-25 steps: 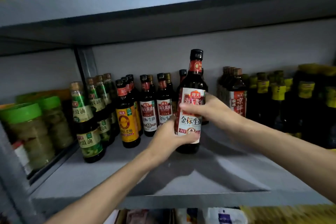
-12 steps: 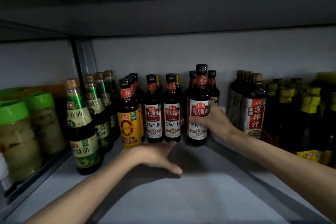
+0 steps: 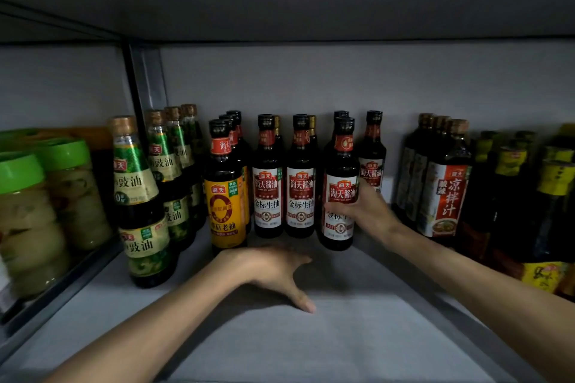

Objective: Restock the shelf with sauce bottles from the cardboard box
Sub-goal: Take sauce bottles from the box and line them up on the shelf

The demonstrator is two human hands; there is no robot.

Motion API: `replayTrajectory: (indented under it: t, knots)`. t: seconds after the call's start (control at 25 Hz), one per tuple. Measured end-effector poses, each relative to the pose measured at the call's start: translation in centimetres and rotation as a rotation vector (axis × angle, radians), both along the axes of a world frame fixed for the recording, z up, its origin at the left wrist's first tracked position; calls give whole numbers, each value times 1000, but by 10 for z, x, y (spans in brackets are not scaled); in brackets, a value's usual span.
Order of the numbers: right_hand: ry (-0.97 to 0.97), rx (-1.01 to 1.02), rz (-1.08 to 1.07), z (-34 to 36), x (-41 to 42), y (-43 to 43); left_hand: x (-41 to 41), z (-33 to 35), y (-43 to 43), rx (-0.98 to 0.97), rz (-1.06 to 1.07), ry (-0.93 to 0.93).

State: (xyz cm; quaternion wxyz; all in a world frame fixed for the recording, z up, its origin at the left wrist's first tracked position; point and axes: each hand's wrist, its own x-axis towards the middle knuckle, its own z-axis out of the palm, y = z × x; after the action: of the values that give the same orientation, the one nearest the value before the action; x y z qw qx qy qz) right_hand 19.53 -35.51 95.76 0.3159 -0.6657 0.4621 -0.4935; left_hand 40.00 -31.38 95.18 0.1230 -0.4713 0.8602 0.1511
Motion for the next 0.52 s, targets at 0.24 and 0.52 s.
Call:
replayTrajectory:
  t: [0.24, 0.52]
  knots:
    - [56, 14, -97, -26, -3, -7, -1, -1, -5, 0, -15, 4]
    - [203, -10, -138, -28, -1, -14, -2, -4, -8, -32, -1, 18]
